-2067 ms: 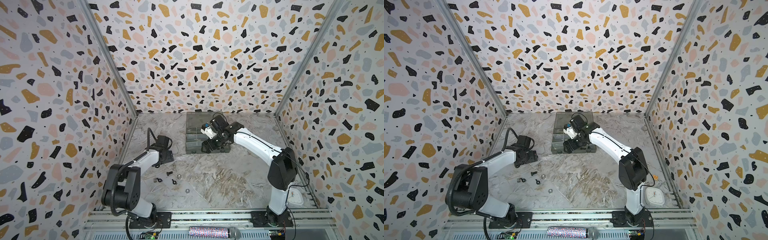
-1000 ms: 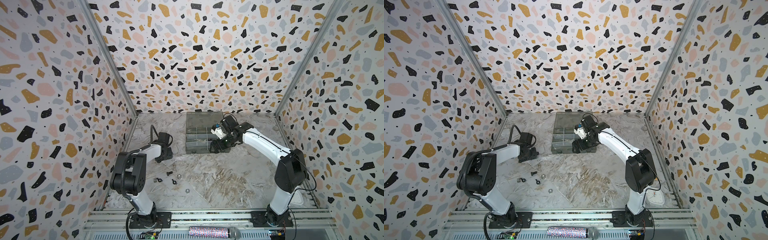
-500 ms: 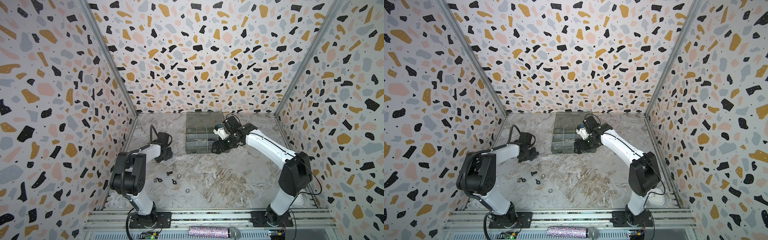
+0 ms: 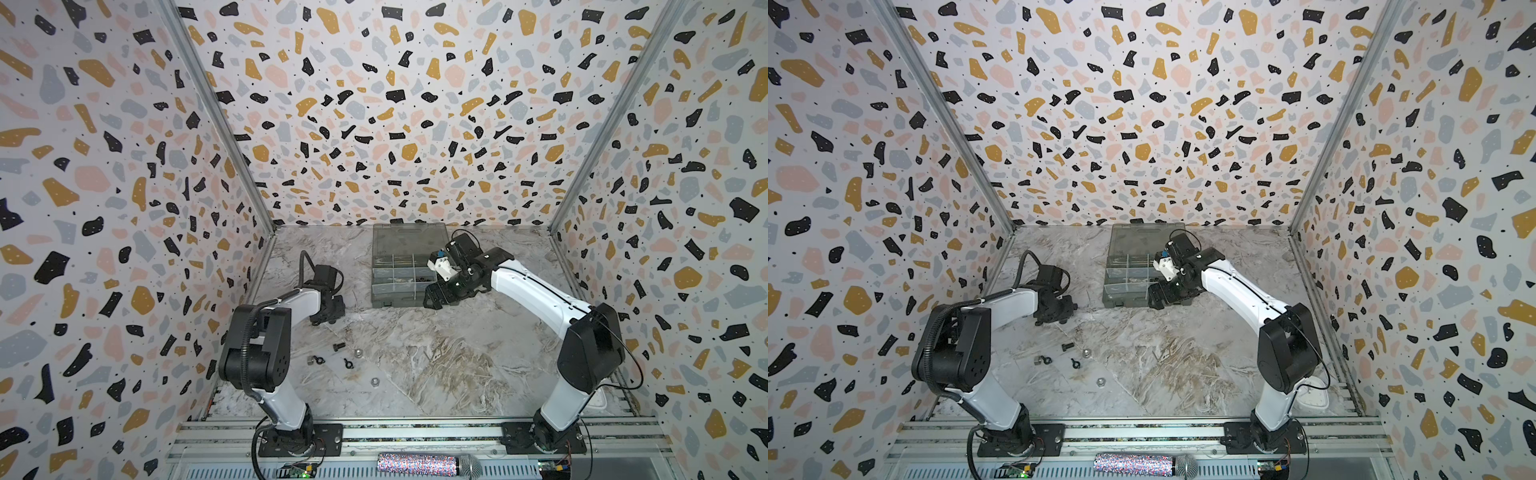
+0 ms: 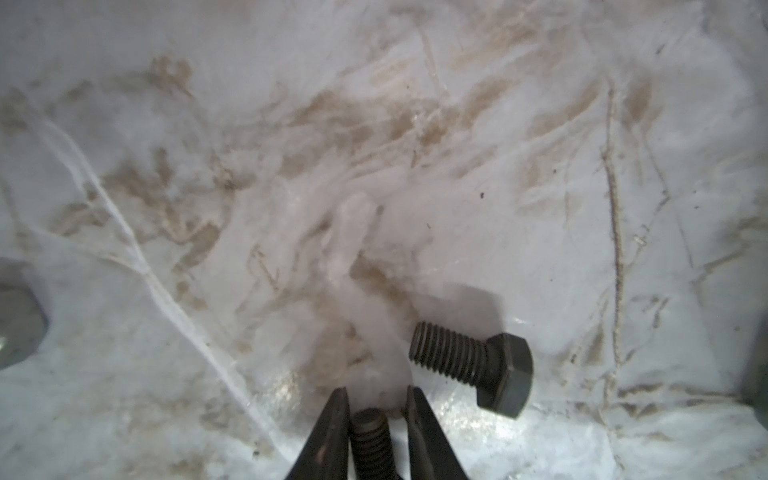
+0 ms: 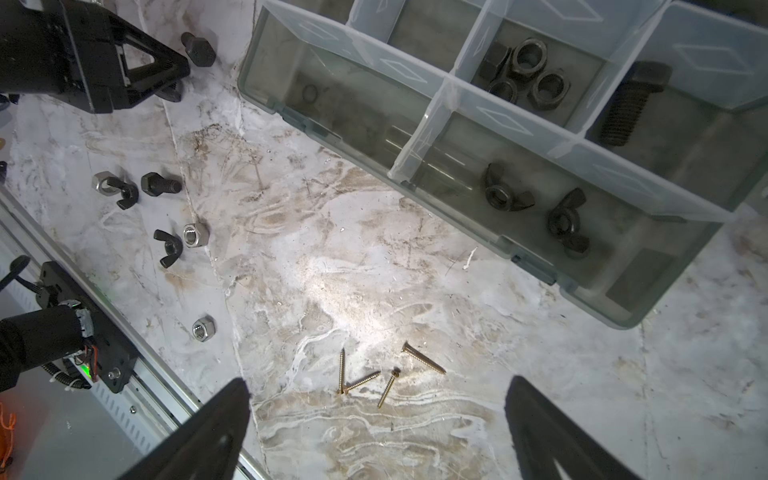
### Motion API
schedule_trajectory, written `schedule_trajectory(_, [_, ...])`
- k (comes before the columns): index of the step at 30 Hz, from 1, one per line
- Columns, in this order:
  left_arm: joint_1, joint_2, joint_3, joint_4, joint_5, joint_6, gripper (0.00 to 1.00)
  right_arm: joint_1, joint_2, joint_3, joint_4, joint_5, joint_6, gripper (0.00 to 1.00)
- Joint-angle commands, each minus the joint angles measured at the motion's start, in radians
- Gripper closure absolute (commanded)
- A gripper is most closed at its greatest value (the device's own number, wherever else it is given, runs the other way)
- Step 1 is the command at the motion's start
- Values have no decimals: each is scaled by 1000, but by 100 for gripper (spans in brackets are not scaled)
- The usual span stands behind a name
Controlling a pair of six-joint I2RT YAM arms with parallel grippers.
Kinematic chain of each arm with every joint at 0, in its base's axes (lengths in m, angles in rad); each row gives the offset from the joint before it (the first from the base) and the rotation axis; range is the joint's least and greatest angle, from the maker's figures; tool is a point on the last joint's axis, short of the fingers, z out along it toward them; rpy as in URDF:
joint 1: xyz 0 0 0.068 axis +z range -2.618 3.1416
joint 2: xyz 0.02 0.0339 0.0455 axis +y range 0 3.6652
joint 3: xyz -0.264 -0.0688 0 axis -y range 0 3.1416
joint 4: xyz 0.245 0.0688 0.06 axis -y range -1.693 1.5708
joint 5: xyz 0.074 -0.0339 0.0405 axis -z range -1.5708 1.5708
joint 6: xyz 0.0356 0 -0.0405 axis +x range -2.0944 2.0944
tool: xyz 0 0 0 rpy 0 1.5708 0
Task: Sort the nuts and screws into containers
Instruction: 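Close the left gripper on the black bolt and lift it, then carry the black bolt over the box with the left gripper while the right arm withdraws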
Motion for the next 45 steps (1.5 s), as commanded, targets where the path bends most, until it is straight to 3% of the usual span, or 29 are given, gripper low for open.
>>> schedule_trajectory(1, [-5, 11, -3, -135, 51, -6, 73, 3, -50, -10, -30, 5, 4, 3])
schedule_trajectory(15, [-10, 67, 61, -228, 2, -23, 74, 2, -54, -51, -10, -16, -8, 2])
schedule_trajectory(20, [-11, 102, 77, -236, -2, -14, 81, -4, -57, -69, -3, -20, -11, 2])
schedule_trajectory(32, [-15, 157, 96, -248, 19, -2, 85, -44, -74, -91, -10, -26, -26, 2])
schedule_trajectory(45, [-99, 128, 316, -408, -7, 5, 88, -54, -94, -100, -2, -16, -19, 2])
